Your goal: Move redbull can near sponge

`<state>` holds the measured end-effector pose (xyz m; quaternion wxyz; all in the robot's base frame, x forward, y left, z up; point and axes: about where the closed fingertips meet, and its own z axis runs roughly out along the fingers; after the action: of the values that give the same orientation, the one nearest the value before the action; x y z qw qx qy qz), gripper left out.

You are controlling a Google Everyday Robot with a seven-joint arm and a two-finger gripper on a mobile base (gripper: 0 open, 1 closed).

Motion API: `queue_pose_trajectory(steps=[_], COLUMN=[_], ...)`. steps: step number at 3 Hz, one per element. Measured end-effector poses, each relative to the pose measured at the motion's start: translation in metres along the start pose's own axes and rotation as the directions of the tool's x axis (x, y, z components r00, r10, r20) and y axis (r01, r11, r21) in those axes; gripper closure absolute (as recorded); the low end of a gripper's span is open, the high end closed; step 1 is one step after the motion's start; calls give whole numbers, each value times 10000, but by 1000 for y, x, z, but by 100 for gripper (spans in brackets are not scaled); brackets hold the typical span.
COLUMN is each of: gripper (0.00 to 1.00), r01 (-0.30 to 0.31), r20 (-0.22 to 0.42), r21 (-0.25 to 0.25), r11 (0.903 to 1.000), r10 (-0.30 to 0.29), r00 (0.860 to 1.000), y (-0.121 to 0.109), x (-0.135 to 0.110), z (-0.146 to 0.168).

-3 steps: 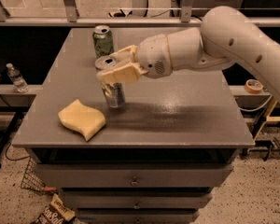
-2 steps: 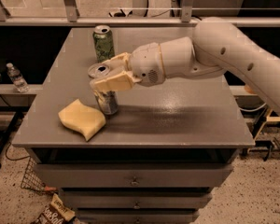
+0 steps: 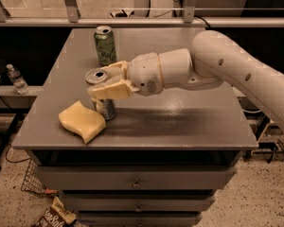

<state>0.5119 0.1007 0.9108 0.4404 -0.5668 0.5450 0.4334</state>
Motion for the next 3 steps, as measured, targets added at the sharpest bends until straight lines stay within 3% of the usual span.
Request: queue_pose_trajectory(steps=[1, 3], gripper=[82, 35], r01=[17, 48], r20=[-6, -10], r21=[-39, -123], r11=[10000, 9999], r10=[-17, -48], r00=[10000, 10000], y=[1, 3], x=[-1, -3], z=[2, 6])
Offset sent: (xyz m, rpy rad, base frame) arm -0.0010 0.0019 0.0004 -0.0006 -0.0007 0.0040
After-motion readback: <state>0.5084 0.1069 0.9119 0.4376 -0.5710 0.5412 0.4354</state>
